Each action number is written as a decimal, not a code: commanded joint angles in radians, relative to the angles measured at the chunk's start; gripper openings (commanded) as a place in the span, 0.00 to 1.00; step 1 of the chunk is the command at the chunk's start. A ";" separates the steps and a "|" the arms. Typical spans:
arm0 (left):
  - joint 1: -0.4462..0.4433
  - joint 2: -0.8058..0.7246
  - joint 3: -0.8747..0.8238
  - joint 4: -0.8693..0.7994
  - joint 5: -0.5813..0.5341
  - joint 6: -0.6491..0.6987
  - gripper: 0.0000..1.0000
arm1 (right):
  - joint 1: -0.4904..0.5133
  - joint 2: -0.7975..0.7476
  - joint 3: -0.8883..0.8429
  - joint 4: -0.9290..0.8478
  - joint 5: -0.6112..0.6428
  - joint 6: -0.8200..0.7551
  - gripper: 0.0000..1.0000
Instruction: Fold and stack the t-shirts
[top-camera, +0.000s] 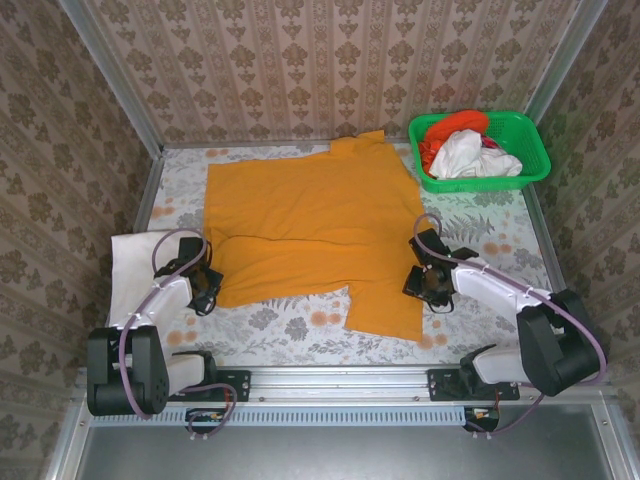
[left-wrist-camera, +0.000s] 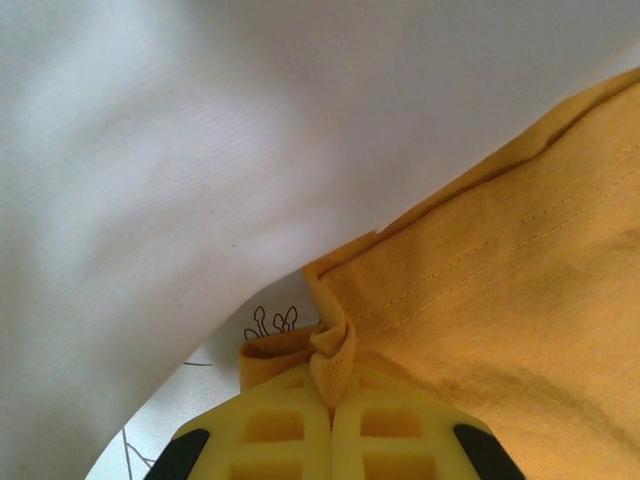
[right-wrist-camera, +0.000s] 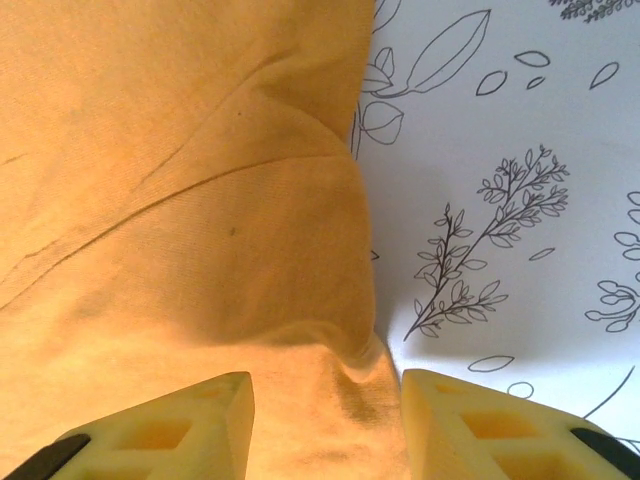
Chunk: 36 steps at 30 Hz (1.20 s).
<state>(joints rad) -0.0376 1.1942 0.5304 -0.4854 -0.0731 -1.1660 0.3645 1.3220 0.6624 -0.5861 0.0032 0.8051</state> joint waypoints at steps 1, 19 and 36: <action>0.008 0.004 0.000 0.000 0.010 0.019 0.00 | 0.005 -0.025 -0.046 -0.028 -0.040 0.024 0.40; 0.009 -0.032 -0.004 -0.012 0.006 0.018 0.00 | 0.004 -0.032 -0.016 -0.072 -0.007 -0.003 0.00; 0.008 -0.162 0.135 -0.111 0.001 0.028 0.00 | 0.040 -0.439 0.091 -0.176 0.121 0.138 0.00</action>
<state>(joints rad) -0.0376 1.0550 0.6090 -0.5522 -0.0708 -1.1576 0.3985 0.9085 0.6922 -0.7406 0.0654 0.9173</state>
